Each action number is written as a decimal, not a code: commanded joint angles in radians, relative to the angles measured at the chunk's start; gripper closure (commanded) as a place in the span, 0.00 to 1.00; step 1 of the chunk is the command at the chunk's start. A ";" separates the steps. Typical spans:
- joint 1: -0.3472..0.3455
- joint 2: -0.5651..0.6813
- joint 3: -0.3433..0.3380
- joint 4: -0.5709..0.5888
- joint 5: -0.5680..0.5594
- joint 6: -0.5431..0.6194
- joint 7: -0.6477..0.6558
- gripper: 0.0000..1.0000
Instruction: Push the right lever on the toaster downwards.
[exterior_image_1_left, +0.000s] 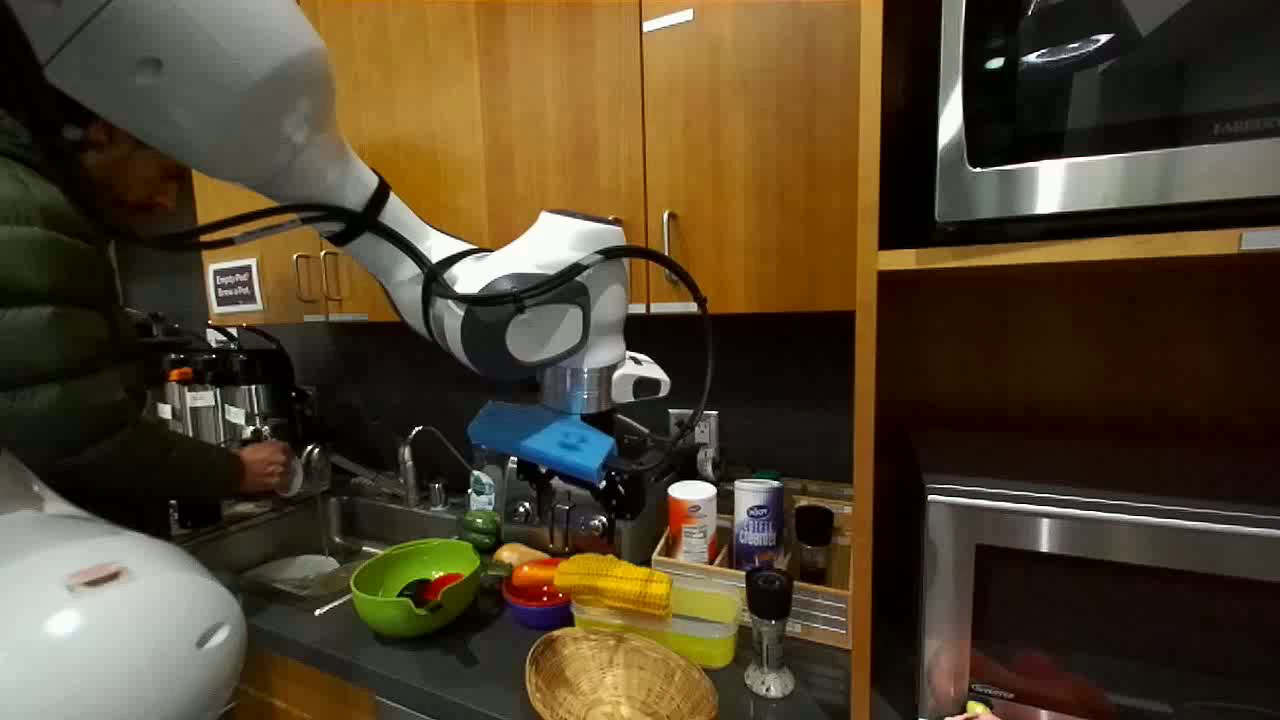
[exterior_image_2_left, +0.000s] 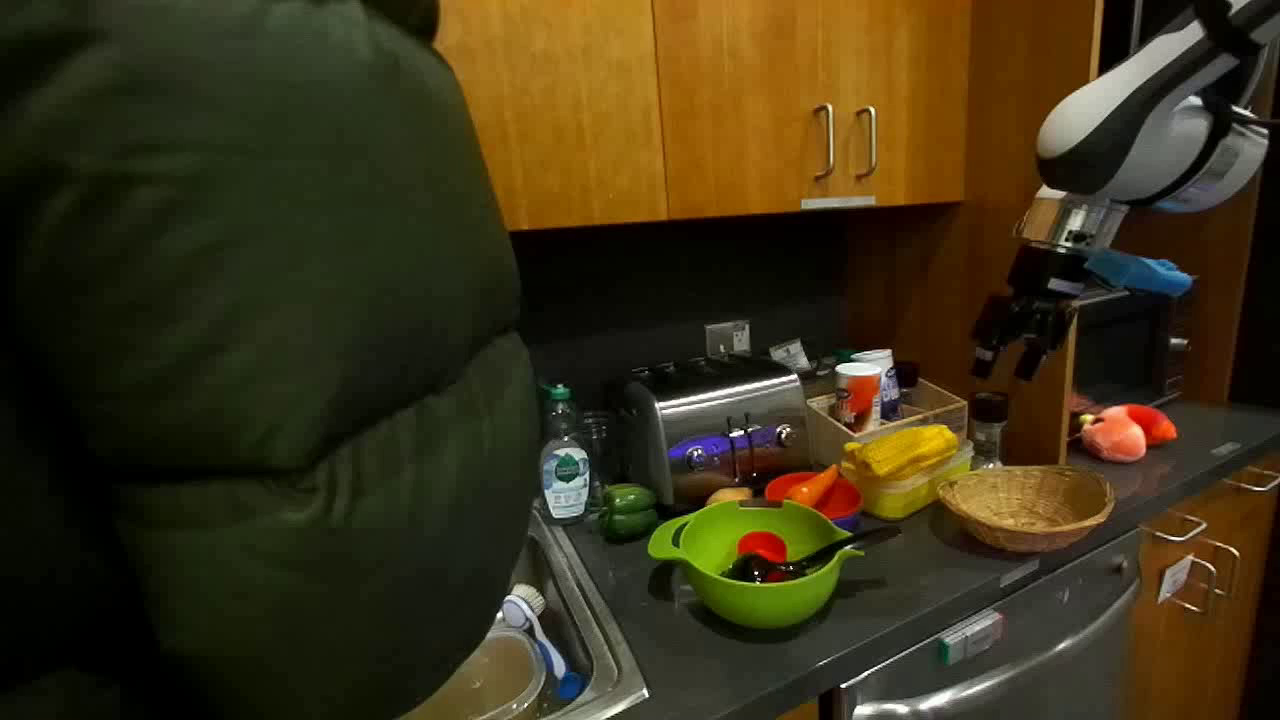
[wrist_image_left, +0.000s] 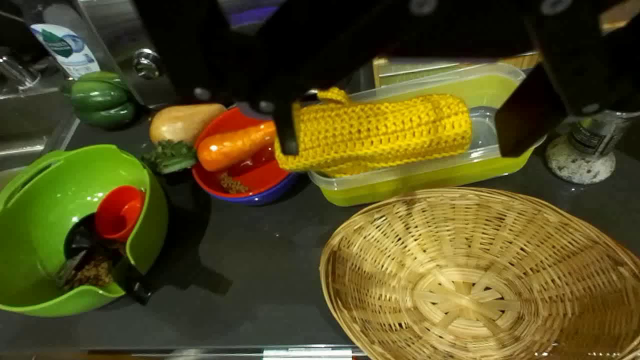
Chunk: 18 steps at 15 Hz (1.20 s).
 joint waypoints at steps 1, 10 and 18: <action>-0.018 0.003 0.019 0.001 0.014 -0.003 -0.009 0.00; 0.004 0.004 0.150 -0.068 -0.083 0.015 0.027 0.00; 0.074 0.048 0.336 -0.047 -0.281 0.120 0.032 0.00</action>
